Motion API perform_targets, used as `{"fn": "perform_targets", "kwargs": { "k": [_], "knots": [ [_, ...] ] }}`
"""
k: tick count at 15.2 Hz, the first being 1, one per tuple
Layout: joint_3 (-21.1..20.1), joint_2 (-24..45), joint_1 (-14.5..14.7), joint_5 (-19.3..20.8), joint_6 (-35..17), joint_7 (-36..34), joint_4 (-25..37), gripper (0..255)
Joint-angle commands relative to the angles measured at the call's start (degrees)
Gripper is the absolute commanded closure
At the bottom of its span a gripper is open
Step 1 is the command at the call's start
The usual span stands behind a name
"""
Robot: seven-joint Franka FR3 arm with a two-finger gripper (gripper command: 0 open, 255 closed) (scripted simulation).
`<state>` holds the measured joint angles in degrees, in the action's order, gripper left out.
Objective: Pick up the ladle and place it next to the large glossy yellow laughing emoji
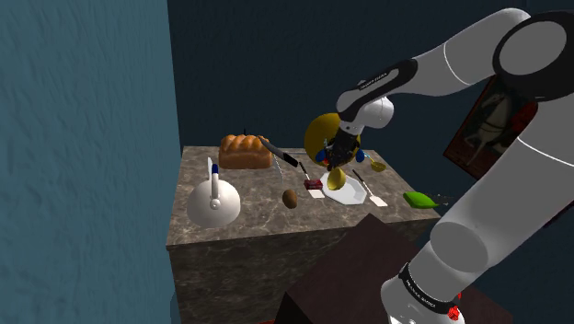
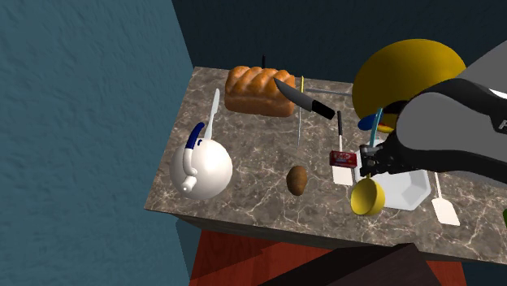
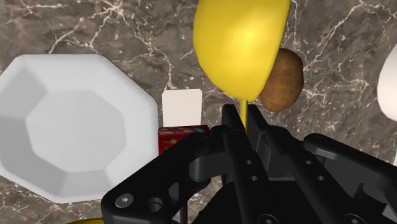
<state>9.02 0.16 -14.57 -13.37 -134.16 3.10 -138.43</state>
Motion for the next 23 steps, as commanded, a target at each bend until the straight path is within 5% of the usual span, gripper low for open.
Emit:
{"fn": "perform_targets", "kwargs": {
  "k": [1,23],
  "knots": [
    [-0.05,1.26,0.05,-0.69,-1.74,0.69,-0.53,255],
    [-3.17,17.55,-1.2,-10.85,-16.99,9.91,-0.51,255]
  ]
}}
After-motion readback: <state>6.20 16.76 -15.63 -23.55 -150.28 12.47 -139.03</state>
